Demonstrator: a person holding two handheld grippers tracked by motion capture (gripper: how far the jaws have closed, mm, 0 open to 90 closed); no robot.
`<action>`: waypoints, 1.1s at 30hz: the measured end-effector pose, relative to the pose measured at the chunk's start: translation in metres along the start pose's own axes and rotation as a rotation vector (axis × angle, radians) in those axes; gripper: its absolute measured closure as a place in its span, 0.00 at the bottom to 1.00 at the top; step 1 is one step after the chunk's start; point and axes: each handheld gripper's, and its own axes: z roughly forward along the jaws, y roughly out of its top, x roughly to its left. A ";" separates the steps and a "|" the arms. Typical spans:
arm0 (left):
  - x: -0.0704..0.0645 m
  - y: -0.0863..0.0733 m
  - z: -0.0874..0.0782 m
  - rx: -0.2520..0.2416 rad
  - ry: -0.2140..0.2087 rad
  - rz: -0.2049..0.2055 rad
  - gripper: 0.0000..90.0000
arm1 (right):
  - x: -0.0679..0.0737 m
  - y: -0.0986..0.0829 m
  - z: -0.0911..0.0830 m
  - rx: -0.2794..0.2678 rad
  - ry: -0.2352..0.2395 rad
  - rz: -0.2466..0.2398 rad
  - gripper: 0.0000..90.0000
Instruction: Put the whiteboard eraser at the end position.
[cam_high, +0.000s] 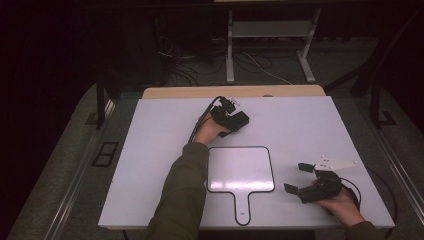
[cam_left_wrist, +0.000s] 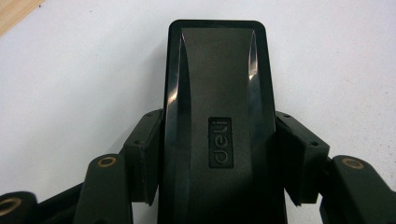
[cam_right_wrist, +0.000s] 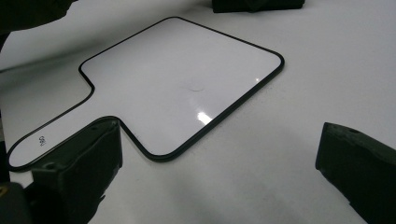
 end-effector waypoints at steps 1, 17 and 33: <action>0.000 0.000 0.000 -0.003 -0.002 -0.007 0.43 | 0.000 0.000 0.000 0.000 0.001 -0.002 0.00; 0.003 -0.004 -0.005 -0.052 -0.018 -0.032 0.28 | -0.001 -0.001 0.001 0.014 -0.002 -0.007 0.00; 0.002 -0.008 -0.018 -0.102 -0.011 -0.032 0.00 | -0.002 -0.001 0.001 0.009 0.004 -0.008 0.00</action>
